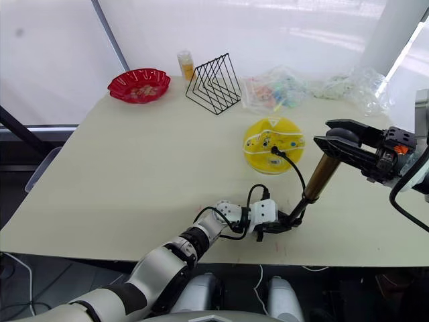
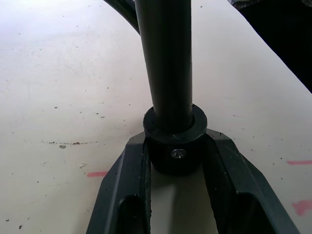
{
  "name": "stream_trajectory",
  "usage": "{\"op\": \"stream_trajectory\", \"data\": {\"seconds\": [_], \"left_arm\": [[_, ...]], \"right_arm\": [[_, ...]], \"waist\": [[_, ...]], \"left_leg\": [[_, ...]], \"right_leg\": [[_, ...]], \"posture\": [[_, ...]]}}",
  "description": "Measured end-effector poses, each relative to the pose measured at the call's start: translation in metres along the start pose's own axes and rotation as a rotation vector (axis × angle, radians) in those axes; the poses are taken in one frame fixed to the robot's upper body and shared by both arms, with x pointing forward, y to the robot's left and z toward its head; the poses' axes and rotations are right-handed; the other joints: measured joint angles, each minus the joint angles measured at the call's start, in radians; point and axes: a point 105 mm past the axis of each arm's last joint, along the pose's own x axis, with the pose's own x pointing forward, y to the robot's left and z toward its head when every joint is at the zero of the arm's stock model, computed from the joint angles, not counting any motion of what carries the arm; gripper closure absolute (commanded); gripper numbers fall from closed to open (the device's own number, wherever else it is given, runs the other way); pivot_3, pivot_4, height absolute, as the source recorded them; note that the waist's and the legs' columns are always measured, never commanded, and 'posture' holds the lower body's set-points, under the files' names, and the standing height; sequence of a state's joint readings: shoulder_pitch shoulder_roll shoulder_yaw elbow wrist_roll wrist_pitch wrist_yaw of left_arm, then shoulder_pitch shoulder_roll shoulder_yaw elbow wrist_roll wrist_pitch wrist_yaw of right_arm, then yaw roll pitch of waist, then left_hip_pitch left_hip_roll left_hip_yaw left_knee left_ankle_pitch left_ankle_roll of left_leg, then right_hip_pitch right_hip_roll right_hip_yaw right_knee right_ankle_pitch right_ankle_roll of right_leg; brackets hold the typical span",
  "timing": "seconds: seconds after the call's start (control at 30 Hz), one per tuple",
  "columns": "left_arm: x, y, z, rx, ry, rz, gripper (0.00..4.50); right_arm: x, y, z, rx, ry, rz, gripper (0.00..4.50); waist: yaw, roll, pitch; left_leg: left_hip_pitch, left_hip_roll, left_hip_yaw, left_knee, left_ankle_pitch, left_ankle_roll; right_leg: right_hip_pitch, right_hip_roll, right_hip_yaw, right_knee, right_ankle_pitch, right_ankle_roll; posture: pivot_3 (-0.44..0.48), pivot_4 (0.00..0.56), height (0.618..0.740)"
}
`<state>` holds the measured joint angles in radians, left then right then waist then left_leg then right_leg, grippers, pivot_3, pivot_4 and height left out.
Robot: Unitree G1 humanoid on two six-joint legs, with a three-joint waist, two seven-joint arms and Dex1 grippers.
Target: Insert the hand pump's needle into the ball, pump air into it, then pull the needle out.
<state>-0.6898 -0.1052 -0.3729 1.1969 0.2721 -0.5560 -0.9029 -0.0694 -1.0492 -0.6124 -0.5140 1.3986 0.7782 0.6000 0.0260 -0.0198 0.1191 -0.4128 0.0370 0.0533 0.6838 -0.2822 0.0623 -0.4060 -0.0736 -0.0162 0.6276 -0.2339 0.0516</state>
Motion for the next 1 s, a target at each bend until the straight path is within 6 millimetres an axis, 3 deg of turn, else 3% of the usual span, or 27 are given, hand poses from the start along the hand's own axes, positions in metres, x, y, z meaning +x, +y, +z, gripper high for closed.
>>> {"op": "stream_trajectory", "data": {"seconds": [0.1,0.2,0.33,0.6,0.83,0.9,1.0], "left_arm": [[0.000,-0.001,-0.001,-0.003,0.002,-0.004,3.48],[-0.001,-0.001,-0.004,-0.015,0.013,-0.001,3.48],[-0.003,-0.002,-0.011,-0.041,0.032,0.011,3.48],[-0.003,-0.003,-0.012,-0.049,0.036,0.012,3.48],[-0.002,-0.002,-0.009,-0.039,0.029,0.010,3.48],[-0.001,-0.001,-0.006,-0.031,0.018,0.011,3.48],[0.000,-0.001,-0.003,-0.025,0.011,0.004,3.48]], "right_arm": [[-0.001,0.004,-0.007,-0.042,-0.023,-0.013,2.43],[0.003,0.006,-0.027,-0.046,-0.032,-0.023,2.43],[0.009,0.003,-0.075,0.000,0.001,-0.075,2.43],[0.013,0.002,-0.146,0.010,0.099,-0.106,2.43],[0.014,0.002,-0.132,0.010,0.029,-0.073,2.43],[0.013,-0.002,-0.111,0.001,0.022,-0.046,2.43],[0.014,-0.003,-0.073,-0.022,-0.008,-0.009,2.43]], "waist": [[0.001,-0.003,-0.003],[-0.001,-0.006,-0.009],[-0.011,-0.013,-0.016],[-0.011,-0.015,-0.020],[-0.011,-0.008,-0.014],[-0.010,0.002,-0.007],[-0.006,0.004,-0.001]], "left_leg": [[0.000,0.000,-0.003,0.000,0.000,0.000],[0.001,0.000,-0.006,0.000,0.000,0.000],[0.013,0.001,-0.007,-0.001,0.000,0.000],[0.015,0.001,-0.008,-0.002,0.000,0.000],[0.014,0.001,-0.007,-0.002,0.000,0.000],[0.012,-0.001,-0.006,-0.002,0.000,0.000],[0.010,-0.001,-0.005,-0.002,0.000,0.000]], "right_leg": [[0.001,0.001,-0.003,-0.001,0.000,0.000],[0.003,0.002,-0.007,-0.001,0.000,-0.001],[0.014,0.000,-0.009,-0.002,-0.002,-0.002],[0.015,-0.005,-0.010,-0.002,-0.002,-0.003],[0.015,-0.007,-0.010,-0.002,-0.002,-0.003],[0.013,-0.008,-0.009,-0.002,-0.001,-0.002],[0.012,-0.009,-0.011,-0.002,-0.001,-0.002]], "posture": [[0.000,0.150,0.737],[0.000,0.150,0.737],[0.000,0.150,0.737],[0.000,0.150,0.737],[0.000,0.150,0.737],[0.000,0.150,0.737],[0.000,0.150,0.737]]}}
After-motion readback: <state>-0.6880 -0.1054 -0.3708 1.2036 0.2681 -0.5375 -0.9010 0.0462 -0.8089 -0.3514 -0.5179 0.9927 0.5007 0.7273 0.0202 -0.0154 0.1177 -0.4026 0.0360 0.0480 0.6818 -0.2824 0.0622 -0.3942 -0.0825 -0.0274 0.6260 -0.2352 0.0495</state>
